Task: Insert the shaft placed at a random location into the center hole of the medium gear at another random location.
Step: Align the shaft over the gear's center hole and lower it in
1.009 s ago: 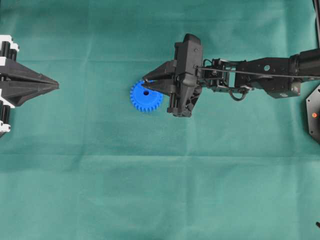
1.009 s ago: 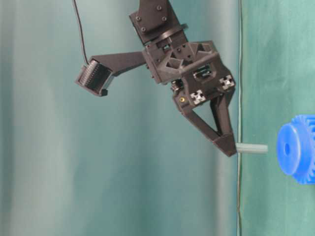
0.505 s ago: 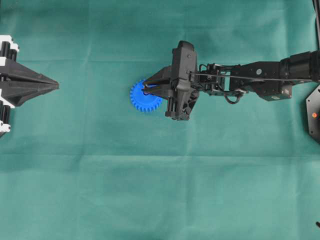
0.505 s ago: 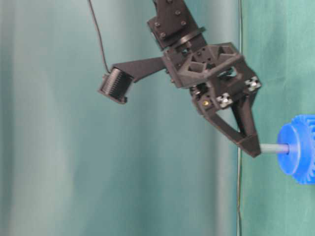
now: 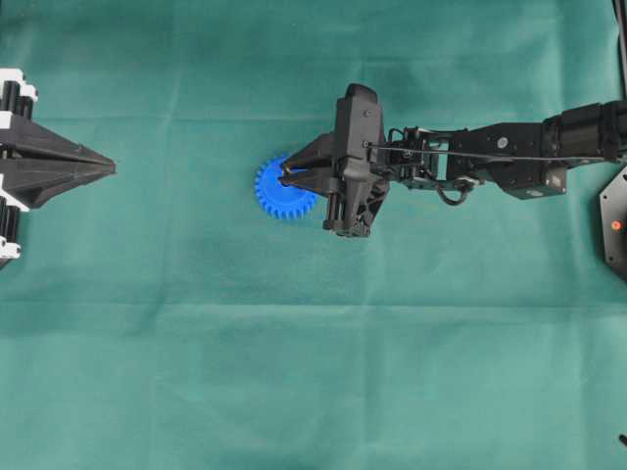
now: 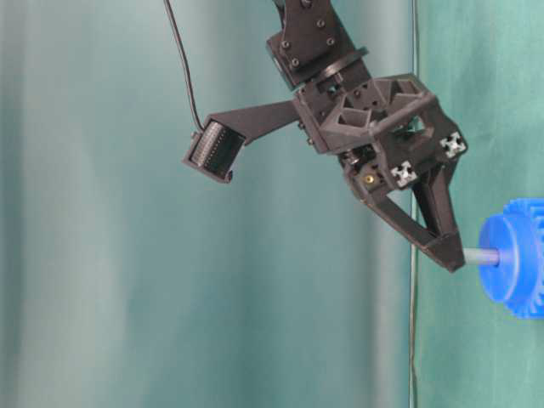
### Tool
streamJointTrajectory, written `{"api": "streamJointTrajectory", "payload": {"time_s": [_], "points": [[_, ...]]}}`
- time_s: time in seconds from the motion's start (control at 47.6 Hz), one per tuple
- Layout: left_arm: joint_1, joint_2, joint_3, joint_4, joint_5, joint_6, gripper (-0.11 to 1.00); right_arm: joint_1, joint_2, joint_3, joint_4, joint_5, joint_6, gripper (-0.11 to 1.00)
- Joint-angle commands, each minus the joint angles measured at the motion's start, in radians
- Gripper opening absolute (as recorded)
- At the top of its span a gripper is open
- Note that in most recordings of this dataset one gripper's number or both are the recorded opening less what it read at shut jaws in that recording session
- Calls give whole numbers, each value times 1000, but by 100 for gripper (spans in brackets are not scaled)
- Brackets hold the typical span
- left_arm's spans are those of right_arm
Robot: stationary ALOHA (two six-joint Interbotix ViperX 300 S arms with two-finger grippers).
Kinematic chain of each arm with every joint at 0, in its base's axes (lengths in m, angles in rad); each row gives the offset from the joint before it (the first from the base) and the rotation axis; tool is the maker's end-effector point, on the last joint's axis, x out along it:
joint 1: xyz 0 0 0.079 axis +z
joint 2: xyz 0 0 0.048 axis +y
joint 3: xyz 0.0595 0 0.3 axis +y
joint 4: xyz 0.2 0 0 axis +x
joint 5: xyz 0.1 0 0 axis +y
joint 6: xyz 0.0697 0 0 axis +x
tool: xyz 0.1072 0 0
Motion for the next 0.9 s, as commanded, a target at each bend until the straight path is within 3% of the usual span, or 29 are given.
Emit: {"api": "streamJointTrajectory", "payload": {"time_s": [0.0,0.883], "points": [[-2,8,-15,3,-5,-2,0,0,-17,-26,5,-14,-5,13],[-2,8,-14,3,0,-2,0,0,58,-51,5,-14,-3,13]]}}
